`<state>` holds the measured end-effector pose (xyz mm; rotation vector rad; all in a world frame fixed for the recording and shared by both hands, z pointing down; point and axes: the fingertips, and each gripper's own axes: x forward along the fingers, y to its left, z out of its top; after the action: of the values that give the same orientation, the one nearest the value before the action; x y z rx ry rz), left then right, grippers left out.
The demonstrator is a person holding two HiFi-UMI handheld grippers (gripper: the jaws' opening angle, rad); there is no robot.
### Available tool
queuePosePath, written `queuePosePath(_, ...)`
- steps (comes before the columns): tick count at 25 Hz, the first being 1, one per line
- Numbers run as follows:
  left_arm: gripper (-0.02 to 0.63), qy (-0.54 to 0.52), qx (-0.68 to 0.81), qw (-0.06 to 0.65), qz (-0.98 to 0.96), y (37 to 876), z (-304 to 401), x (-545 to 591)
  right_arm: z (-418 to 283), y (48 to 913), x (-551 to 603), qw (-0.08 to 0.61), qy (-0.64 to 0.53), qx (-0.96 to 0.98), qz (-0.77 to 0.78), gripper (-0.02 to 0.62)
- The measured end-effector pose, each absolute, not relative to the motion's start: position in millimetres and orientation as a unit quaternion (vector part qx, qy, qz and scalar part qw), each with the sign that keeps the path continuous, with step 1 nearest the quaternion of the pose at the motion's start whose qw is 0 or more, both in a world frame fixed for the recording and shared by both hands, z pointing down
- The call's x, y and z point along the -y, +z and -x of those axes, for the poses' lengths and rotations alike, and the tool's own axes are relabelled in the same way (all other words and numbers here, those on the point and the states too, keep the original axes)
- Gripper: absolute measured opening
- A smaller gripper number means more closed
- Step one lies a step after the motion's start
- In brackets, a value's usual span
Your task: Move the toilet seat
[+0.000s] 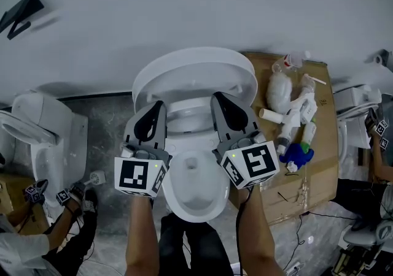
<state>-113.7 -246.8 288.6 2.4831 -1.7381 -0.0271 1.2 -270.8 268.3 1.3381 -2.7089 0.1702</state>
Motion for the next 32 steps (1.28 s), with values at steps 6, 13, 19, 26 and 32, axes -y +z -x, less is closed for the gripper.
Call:
queuePosePath(6, 0.011, -0.027, 0.563, 0.043, -0.825, 271.8, 110.8, 233.1, -19.1, 261.2, 250.3, 0.048, 0.048, 0.892, -0.447, 0.018)
queuePosePath(13, 0.009, -0.018, 0.518, 0.028, -0.855, 259.6, 79.3, 201.7, -32.3, 246.6, 211.3, 0.034, 0.036, 0.895, -0.444, 0.015)
queuePosePath(19, 0.009, -0.017, 0.494, 0.047, -0.868, 273.0, 56.3, 170.2, -47.5, 262.5, 171.1, 0.037, 0.047, 0.890, -0.453, 0.014)
queuePosePath(26, 0.009, -0.003, 0.474, 0.063, -0.879, 302.2, 39.7, 135.0, -63.0, 297.6, 132.8, 0.048, 0.067, 0.881, -0.466, 0.012)
queuePosePath(32, 0.009, 0.005, 0.463, 0.066, -0.884, 318.2, 31.6, 116.4, -68.2, 315.7, 111.5, 0.054, 0.075, 0.876, -0.473, 0.012)
